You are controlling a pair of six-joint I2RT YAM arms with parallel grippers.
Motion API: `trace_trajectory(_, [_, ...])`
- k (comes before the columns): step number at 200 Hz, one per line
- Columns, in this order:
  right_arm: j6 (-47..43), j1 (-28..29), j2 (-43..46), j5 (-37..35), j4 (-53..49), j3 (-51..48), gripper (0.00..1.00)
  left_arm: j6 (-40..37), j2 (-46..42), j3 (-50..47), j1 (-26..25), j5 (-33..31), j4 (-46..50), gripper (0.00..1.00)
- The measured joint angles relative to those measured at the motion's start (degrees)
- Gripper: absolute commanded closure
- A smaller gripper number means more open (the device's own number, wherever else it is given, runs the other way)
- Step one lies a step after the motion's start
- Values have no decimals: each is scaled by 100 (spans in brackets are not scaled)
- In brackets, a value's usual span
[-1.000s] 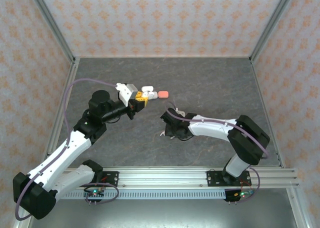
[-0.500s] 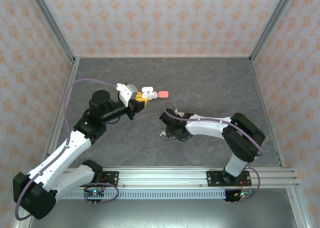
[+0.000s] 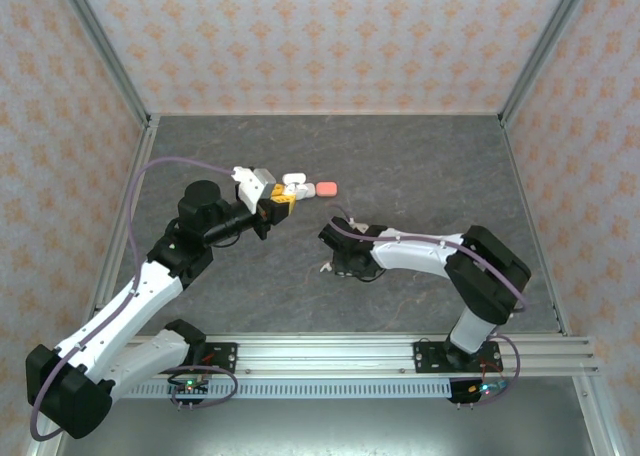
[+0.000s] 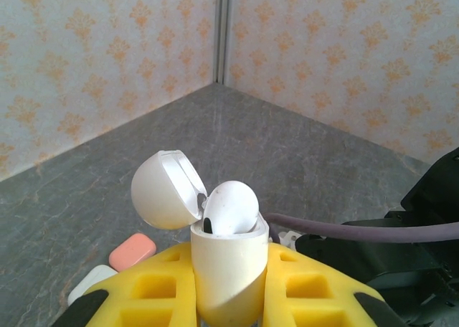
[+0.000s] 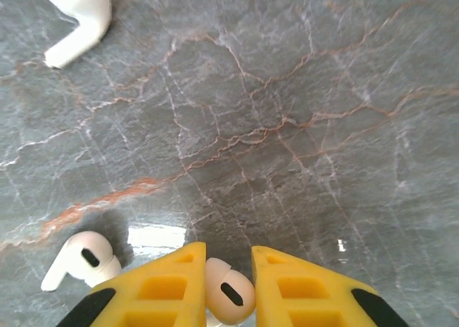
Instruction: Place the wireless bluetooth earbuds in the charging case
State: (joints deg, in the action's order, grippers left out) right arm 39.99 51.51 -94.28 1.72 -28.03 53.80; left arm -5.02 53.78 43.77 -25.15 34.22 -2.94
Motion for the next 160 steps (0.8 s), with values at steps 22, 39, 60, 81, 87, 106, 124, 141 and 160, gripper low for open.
trace_trajectory(22, [-280,0,398,-186,-125,59,82,46,52,0,0,2,-4,100])
trace_trajectory(39, [-533,0,824,-350,-188,136,82,109,160,4,0,33,-4,100])
trace_trajectory(60, [-977,0,1333,-544,-225,317,82,247,345,37,0,240,-9,100])
trace_trajectory(81, [-1545,0,1716,-715,-286,612,81,382,544,136,0,557,-20,100])
trace_trajectory(87, [-1711,0,1799,-758,-306,715,82,417,595,173,0,649,-31,100])
trace_trajectory(106, [-2308,0,2017,-881,-369,1091,82,529,732,297,0,977,-50,100])
trace_trajectory(124, [-2927,0,2162,-990,-417,1456,82,614,835,391,0,1268,-76,100])
trace_trajectory(141, [-3495,0,2264,-1058,-415,1794,82,680,892,426,0,1530,-122,100])
trace_trajectory(160, [-3989,0,2334,-1056,-404,2090,81,739,944,448,0,1784,-142,100])
